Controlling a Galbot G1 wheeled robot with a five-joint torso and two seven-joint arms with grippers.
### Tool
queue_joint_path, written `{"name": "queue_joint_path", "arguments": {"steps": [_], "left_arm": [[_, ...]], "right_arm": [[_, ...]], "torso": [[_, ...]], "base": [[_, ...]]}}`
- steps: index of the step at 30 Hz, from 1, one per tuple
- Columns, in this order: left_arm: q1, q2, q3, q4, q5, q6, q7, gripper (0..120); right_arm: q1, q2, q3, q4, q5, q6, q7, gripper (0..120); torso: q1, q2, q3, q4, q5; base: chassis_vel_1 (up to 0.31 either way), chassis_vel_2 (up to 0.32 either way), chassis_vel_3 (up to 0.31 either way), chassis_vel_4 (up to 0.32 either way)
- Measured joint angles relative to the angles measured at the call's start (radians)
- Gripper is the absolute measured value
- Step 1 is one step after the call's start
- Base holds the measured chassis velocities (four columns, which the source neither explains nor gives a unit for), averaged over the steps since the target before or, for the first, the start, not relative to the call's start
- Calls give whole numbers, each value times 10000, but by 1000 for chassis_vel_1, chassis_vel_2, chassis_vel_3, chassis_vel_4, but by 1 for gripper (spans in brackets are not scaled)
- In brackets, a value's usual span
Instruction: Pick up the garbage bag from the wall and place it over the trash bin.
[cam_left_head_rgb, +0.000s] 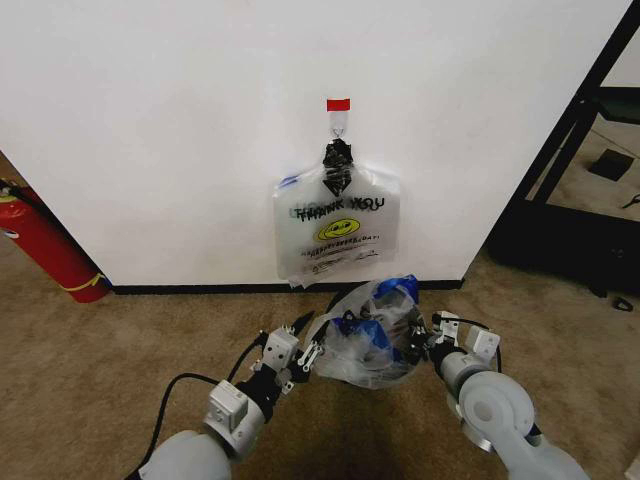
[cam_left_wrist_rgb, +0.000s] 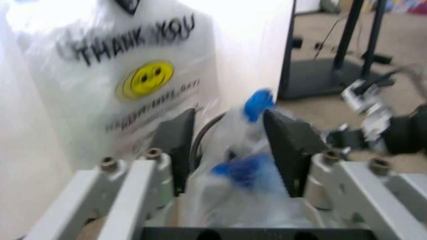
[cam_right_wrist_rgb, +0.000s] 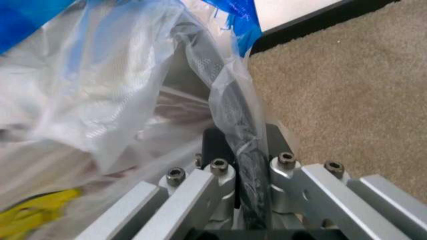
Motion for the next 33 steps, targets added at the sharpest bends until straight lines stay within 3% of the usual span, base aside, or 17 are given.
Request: {"name": "queue_joint_path", "arguments": {"steps": [4, 6, 9, 13, 14, 20, 26, 33], "left_arm": [[-88, 5, -84, -192, -353, -223, 28, 66], [-169, 3, -98, -213, -455, -228, 10, 68], [-850, 77, 92, -77, -644, -78, -13, 82], [-2239, 148, 971, 471, -519, 233, 148, 94], [-2989, 123, 1589, 755, -504, 365, 226, 98], [-6793, -721, 5168, 2756, -588, 864, 343, 100], [-8016, -1428, 6313, 3915, -694, 882, 168, 98], [-8348, -1749, 6467, 4769, -661, 862, -2, 94]], "right_arm": [[11, 21, 43, -98, -17, 38, -14, 1], [6, 23, 43, -97, -18, 50, -16, 1], [-25, 29, 4, -8, -9, 60, -4, 1], [27, 24, -145, 14, 20, 55, 48, 1], [13, 23, -154, 35, 30, 48, 79, 1], [-243, 60, 94, 212, 54, 9, 174, 1], [-343, 136, 107, 291, 44, -24, 183, 1], [-376, 167, 24, 311, 29, -27, 138, 1]], "torso": [[0, 0, 0, 0, 0], [0, 0, 0, 0, 0], [0, 0, 0, -2, 0], [0, 0, 0, 6, 2], [0, 0, 1, 4, 0], [1, 0, 1, -7, 2], [1, -1, 2, -1, 1], [1, -1, 1, 1, 1]], "base": [[0, 0, 0, 0], [0, 0, 0, 0], [0, 0, 0, 0], [0, 0, 0, 0], [0, 0, 0, 0], [0, 0, 0, 0], [0, 0, 0, 0], [0, 0, 0, 0]]}}
